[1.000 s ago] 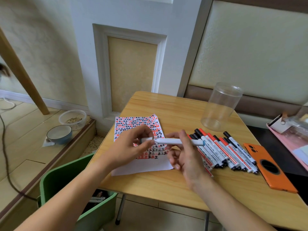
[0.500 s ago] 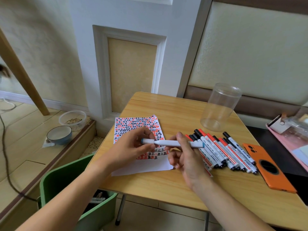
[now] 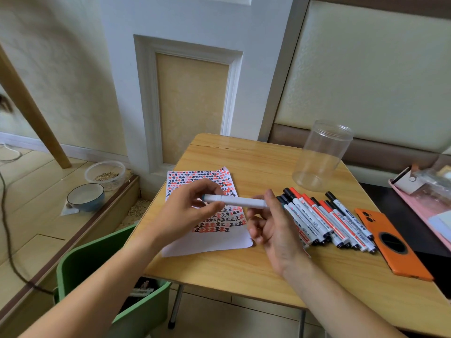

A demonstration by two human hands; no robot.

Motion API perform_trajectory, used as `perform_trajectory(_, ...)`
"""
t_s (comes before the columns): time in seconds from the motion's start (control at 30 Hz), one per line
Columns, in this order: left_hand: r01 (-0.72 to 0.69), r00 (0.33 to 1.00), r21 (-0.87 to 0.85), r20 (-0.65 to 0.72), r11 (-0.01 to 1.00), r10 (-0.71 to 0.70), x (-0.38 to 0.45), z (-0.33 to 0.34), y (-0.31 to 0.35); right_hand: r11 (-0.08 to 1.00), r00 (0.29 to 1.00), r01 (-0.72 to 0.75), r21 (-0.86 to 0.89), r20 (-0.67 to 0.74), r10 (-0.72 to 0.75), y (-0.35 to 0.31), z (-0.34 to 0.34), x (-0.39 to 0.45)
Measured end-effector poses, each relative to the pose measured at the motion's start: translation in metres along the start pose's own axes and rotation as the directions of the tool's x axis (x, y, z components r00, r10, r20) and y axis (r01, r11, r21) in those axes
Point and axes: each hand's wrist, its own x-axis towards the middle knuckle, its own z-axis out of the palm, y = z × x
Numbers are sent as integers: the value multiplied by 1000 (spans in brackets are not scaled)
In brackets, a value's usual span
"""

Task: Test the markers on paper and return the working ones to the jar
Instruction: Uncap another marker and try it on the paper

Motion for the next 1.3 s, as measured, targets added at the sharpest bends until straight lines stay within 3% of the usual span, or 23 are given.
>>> perform_trajectory(0.13,83,996,-54,31,995,-82,-3,-9,-1,997,999,39,-60,9,-39,4,-2,1)
perform_trajectory(0.47,112,992,-133,68,985,-104,-8,2,2,905,980,183,-383,143,-138,16,0,1)
perform_trajectory(1.1,94,994,-94,66,991,-89,-11,3,-6,886,969,241,-395,156,-194,18,-1,2)
perform_trajectory(1.17,69,995,-18,73,997,-67,-9,-1,-4,884,969,236,-403,168,-182,16,0,1)
perform_trajectory(1.23,-16,999,214,32,977,9,-6,-8,-4,879,968,235,-415,181,-173,14,1,1)
perform_trajectory(1.3,-92,995,459,8,884,100,-5,-18,-6,847,961,265,-462,205,-189,12,3,3)
